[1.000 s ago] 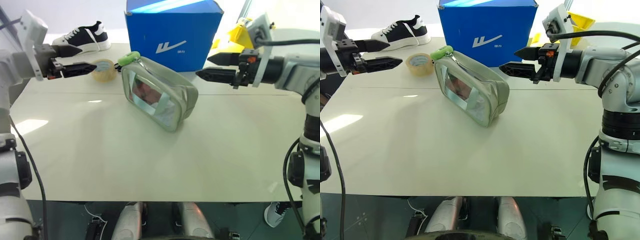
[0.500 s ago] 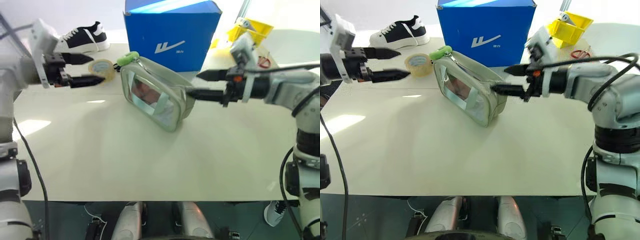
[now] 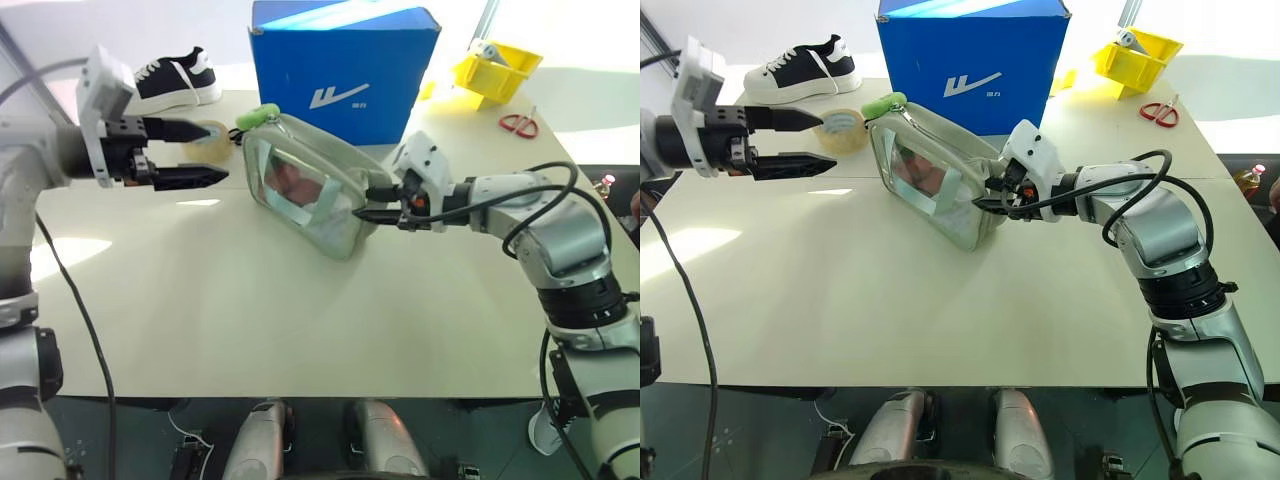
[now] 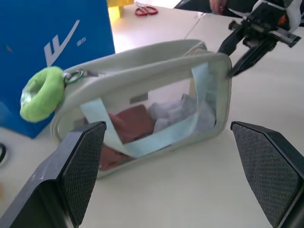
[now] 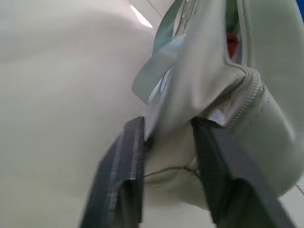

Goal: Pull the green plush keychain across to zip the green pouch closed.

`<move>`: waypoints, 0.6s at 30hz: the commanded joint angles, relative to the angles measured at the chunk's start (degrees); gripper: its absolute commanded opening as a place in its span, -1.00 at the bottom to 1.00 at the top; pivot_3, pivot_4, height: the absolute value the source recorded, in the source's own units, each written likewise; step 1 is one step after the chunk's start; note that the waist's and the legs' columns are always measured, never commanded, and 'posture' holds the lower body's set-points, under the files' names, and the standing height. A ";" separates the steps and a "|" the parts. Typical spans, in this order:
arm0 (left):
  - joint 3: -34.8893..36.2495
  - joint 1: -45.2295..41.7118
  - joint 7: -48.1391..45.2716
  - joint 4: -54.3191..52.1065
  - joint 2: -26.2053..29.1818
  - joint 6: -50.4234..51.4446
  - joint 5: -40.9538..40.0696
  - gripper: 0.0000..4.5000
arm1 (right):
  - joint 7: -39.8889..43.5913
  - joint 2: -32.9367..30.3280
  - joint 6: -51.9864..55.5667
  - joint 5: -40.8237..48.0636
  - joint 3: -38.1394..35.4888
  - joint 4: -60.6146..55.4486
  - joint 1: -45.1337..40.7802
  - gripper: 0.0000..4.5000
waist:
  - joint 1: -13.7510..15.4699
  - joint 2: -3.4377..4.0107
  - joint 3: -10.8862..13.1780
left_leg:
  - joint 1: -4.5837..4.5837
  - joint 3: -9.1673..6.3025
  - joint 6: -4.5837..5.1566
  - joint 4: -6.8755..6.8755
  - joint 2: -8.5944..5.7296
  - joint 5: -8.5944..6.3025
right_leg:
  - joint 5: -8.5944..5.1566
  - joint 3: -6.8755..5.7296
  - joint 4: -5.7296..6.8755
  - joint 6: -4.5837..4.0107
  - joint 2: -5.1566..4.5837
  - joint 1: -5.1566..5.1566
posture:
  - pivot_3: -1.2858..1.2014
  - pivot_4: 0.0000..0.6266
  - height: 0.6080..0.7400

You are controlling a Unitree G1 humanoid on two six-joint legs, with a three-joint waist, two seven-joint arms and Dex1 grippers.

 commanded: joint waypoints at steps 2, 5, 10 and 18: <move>1.76 -0.06 0.46 -1.19 1.12 -1.53 -0.10 1.00 | 2.06 -4.40 -13.04 -8.99 0.26 5.53 -2.87 -0.99 | 0.18 0.00 0.00 | 0.00 0.01 0.07 0.05 -0.02 -0.01 | 0.00 0.00 -0.01 0.00 -0.01 0.04 | 0.03 -0.52 1.00; 1.78 0.56 0.76 -1.28 0.93 -2.04 0.01 1.00 | 2.51 -6.76 -21.57 -14.54 0.65 12.55 -4.97 -0.99 | 0.11 0.00 0.00 | 0.00 0.06 0.14 0.09 -0.04 -0.02 | 0.00 0.00 -0.02 0.02 -0.01 0.05 | 0.03 -0.52 1.00; 1.36 0.60 1.30 -1.21 0.41 -2.55 0.02 1.00 | 3.55 -4.89 -25.11 -16.34 0.03 19.55 -7.17 -0.99 | -0.12 -0.01 0.01 | 0.00 0.09 0.15 0.08 0.00 -0.03 | 0.02 0.00 0.00 0.11 0.03 0.04 | 0.03 -0.52 1.00; 0.88 0.31 1.77 -1.83 -0.31 -2.20 0.08 1.00 | 5.94 -2.24 -25.13 -16.88 -0.85 24.65 -6.27 -0.53 | -0.28 -0.01 0.01 | 0.03 0.10 0.14 0.09 0.02 -0.01 | 0.06 0.01 0.06 0.19 0.06 0.05 | 0.03 -0.52 1.00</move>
